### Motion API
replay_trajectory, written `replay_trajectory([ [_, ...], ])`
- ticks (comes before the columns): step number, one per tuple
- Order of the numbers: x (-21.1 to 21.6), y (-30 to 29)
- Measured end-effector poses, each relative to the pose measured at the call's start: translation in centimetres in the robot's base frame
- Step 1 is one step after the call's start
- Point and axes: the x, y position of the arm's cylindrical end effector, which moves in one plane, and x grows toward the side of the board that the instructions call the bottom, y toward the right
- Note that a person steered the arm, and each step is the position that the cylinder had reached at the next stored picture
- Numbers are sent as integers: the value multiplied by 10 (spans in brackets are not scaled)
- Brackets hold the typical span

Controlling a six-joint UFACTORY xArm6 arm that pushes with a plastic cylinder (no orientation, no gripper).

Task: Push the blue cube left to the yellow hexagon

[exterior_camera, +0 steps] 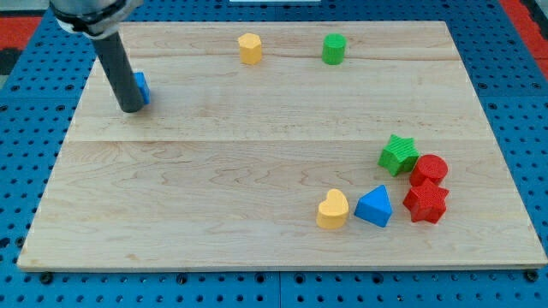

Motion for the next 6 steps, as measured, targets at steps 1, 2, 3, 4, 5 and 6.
replay_trajectory([
  [1, -9, -35],
  [2, -10, 26],
  [3, -41, 40],
  [4, -90, 40],
  [5, -94, 40],
  [6, -45, 47],
])
